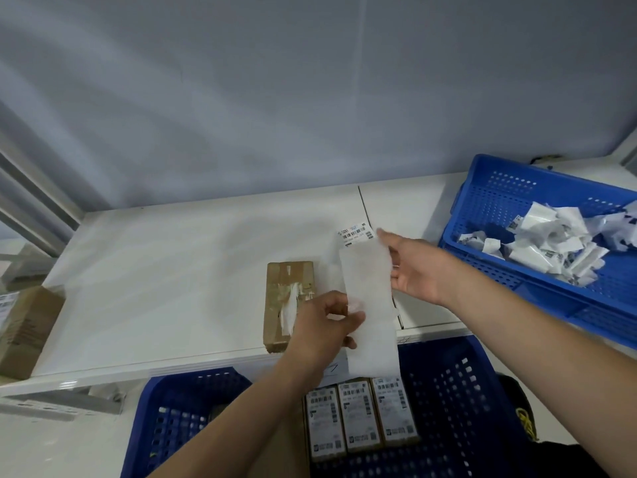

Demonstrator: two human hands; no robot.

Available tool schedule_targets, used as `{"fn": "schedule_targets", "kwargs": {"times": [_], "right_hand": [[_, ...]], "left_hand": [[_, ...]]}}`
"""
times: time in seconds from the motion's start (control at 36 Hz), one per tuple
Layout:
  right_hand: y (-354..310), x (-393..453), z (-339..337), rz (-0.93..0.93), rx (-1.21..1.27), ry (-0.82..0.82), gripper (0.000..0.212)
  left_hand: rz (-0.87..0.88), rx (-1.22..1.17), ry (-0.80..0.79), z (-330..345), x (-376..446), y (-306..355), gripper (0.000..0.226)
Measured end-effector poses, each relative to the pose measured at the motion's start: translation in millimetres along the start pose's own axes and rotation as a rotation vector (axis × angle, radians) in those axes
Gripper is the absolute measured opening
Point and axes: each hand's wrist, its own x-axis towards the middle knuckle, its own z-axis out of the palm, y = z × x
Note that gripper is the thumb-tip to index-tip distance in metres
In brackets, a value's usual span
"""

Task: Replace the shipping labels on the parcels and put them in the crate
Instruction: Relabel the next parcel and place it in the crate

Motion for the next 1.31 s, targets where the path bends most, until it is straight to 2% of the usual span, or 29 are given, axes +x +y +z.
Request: {"fn": "schedule_targets", "kwargs": {"times": [0.08, 0.17, 0.25, 0.28, 0.36, 0.39, 0.44, 0.53, 0.67, 0.78, 0.86, 0.92, 1.0, 1.08, 1.25, 1.31], "right_hand": [[-5, -1, 1, -0.037, -0.037, 0.019, 0.018], [-13, -3, 0, -0.103, 0.034, 0.026, 0.014], [-20, -4, -4, -0.188, 0.072, 0.045, 0.013], [-21, -4, -6, -0.215, 0.081, 0.046, 0.018], [-26, -5, -9, -0.3, 0.147, 0.045, 0.028], [-27, -6, -9, -0.321, 0.164, 0.049, 0.028], [-30, -9, -7, -0.354, 0.169, 0.041, 0.026], [-32, -13, -6, -0.384, 0.172, 0.037, 0.02], [-30, -12, -7, -0.423, 0.155, 0.162, 0.018], [-29, -8, -11, -0.459, 0.157, 0.225, 0.019], [-24, -2, -12, -0.445, 0.107, 0.25, 0.019], [-17, 3, -13, -0.435, 0.07, 0.278, 0.02], [-14, 10, -14, -0.428, 0.115, 0.324, 0.017], [-17, 14, -16, -0.425, 0.189, 0.348, 0.015], [-19, 13, -15, -0.42, 0.235, 0.333, 0.017], [-15, 14, -15, -0.368, 0.227, 0.311, 0.02]], "left_hand": [[0.002, 0.053, 0.0, 3, -3, -2, 0.01], [-0.023, 0.16, 0.064, 5, -7, -3, 0.042], [-0.005, 0.379, 0.143, 8, -12, -5, 0.033], [-0.02, 0.394, 0.074, 9, -13, -8, 0.035], [-0.138, 0.303, -0.297, 19, -20, -10, 0.033], [-0.15, 0.327, -0.378, 22, -21, -10, 0.028], [-0.078, 0.505, -0.43, 27, -19, -15, 0.018], [0.016, 0.701, -0.356, 31, -11, -17, 0.032], [0.101, 0.79, -0.226, 33, 13, -3, 0.047], [0.104, 0.963, -0.275, 37, 32, 1, 0.057], [0.006, 0.921, -0.245, 41, 43, 4, 0.055], [-0.015, 0.822, -0.146, 42, 50, 9, 0.045], [-0.09, 0.576, 0.042, 39, 64, 17, 0.028], [-0.21, 0.279, 0.103, 36, 69, 29, 0.02], [-0.2, -0.156, 0.277, 29, 49, 47, 0.02], [-0.127, -0.107, 0.278, 34, 41, 46, 0.015]]}}
